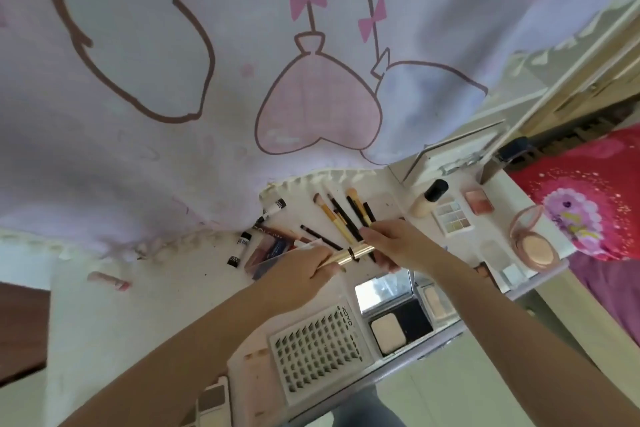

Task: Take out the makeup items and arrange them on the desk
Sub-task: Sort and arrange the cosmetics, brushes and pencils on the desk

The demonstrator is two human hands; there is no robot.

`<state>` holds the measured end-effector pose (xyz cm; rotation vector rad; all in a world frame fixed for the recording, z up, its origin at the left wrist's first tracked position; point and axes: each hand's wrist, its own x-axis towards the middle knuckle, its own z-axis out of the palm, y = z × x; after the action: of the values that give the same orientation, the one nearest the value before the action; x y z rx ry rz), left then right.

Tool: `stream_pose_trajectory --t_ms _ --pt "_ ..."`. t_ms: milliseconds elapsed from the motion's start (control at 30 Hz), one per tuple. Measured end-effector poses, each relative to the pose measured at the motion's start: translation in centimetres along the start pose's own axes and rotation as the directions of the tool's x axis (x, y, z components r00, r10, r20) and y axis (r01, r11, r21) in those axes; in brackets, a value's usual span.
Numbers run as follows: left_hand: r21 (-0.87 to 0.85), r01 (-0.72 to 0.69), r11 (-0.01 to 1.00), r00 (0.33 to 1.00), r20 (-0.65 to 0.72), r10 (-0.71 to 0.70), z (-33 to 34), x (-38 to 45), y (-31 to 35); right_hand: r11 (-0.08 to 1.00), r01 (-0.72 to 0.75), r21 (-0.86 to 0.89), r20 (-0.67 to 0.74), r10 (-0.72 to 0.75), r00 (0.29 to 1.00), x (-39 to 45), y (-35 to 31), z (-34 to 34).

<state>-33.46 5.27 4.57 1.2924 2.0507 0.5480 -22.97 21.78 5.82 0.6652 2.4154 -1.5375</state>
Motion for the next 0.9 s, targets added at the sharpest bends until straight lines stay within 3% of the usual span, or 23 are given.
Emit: stream_pose_trajectory --t_ms 67,133,233,300,367,433,500,567,667,900 --pt "-0.049 0.033 0.998 0.999 0.008 -0.032 0.3 0.6 0.4 0.998 0.063 0.010 0.025 -0.063 0.998 0.4 0.6 -0.9" --pt "-0.082 0.110 0.990 0.994 -0.008 -0.111 0.3 1.2 0.3 0.984 0.121 0.131 0.092 -0.133 0.987 0.8 1.3 -2.2" --pt "-0.212 0.350 0.912 0.924 -0.080 -0.373 1.0 2.8 0.2 0.981 0.104 0.164 0.042 -0.112 0.993 2.3 2.4 -3.6" --pt "-0.536 0.486 0.690 0.802 -0.040 -0.596 1.7 4.6 0.1 0.986 0.071 0.152 -0.080 -0.059 0.995 3.4 3.1 -4.1" --pt "-0.675 0.551 0.491 0.684 0.027 -0.729 2.1 6.7 0.1 0.996 0.033 0.080 -0.122 -0.023 0.992 4.4 3.9 -4.4" --pt "-0.606 0.615 0.505 0.628 -0.011 -0.778 2.3 8.7 0.0 0.983 0.022 -0.180 -0.078 -0.037 0.996 5.5 4.7 -4.6" --pt "-0.473 0.664 0.578 0.619 -0.086 -0.781 2.3 10.1 0.0 0.891 0.050 -0.451 0.015 -0.048 0.999 6.6 5.2 -4.4" --pt "-0.356 0.716 0.601 0.609 -0.103 -0.787 2.6 11.6 0.2 0.790 0.127 -0.599 0.129 -0.061 0.990 7.6 5.5 -3.9" --pt "-0.362 0.739 0.569 0.584 -0.077 -0.808 3.3 13.1 0.1 0.710 0.205 -0.673 0.236 -0.057 0.970 8.4 6.0 -3.4" --pt "-0.257 0.748 0.612 0.613 -0.086 -0.786 4.3 14.6 0.6 0.750 0.218 -0.625 0.264 -0.060 0.963 8.7 8.1 -4.6"
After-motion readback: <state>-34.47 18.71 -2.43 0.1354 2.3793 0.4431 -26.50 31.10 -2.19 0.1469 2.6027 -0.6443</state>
